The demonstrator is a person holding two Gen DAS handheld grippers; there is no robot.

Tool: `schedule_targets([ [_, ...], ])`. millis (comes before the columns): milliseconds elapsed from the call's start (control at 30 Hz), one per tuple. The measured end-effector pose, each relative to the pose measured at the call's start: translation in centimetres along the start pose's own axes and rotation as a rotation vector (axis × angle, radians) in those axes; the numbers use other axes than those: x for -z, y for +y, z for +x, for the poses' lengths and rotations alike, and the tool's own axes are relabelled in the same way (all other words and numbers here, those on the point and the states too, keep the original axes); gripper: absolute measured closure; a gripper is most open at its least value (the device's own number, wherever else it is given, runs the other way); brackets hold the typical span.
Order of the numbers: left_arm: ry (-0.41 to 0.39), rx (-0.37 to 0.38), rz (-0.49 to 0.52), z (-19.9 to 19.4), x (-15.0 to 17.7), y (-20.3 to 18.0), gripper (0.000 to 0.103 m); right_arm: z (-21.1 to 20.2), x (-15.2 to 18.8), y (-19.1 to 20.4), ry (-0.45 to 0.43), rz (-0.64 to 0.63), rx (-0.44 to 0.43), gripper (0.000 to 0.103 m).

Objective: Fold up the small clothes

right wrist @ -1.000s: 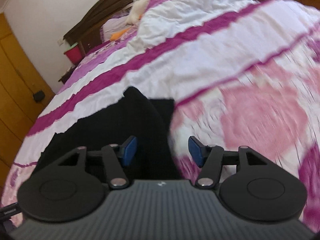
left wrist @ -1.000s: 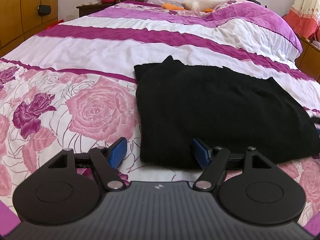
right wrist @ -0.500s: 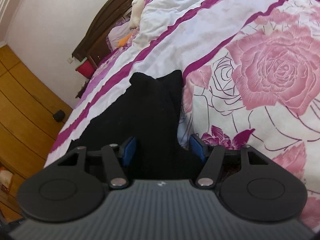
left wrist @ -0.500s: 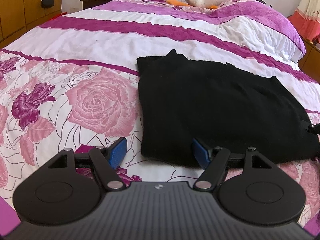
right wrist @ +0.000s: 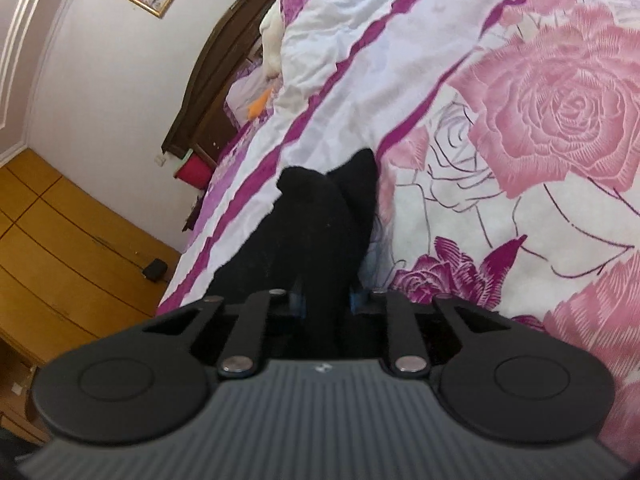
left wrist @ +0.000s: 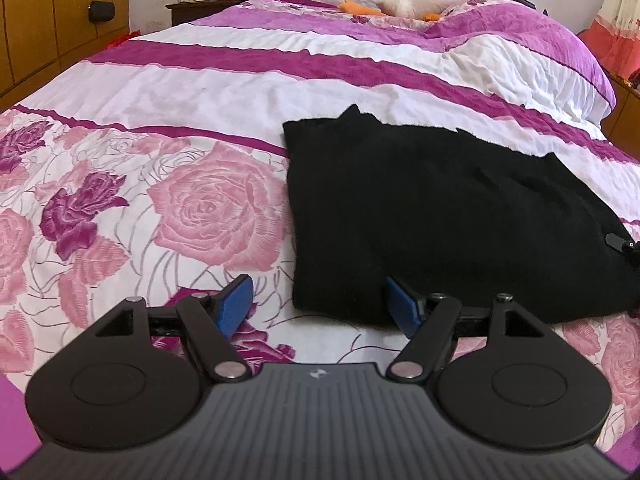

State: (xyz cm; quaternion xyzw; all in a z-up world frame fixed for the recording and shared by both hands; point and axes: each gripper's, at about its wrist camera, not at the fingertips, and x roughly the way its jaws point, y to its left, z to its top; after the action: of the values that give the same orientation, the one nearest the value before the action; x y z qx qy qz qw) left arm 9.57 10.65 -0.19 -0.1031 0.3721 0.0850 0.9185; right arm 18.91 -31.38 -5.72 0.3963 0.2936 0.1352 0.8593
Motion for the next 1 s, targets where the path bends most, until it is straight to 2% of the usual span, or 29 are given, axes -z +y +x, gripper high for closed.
schedule_targets([
  [133, -0.007, 0.002, -0.012, -0.5, -0.2, 0.7, 0.026, -0.2, -0.2, 2.1, -0.033, -0.068, 0.027, 0.083],
  [400, -0.027, -0.012, -0.014, -1.2, -0.7, 1.9, 0.026, -0.5, -0.9, 6.5, -0.071, -0.185, 0.015, 0.084],
  [700, -0.037, -0.032, -0.061, -1.6, -1.0, 4.2, 0.026, 0.2, -0.6, 13.3, -0.056, -0.35, -0.039, 0.084],
  [1000, -0.05, -0.043, -0.103, -2.1, -0.7, 6.7, 0.026, 3.5, 2.9, 21.2, 0.017, -0.517, -0.127, 0.084],
])
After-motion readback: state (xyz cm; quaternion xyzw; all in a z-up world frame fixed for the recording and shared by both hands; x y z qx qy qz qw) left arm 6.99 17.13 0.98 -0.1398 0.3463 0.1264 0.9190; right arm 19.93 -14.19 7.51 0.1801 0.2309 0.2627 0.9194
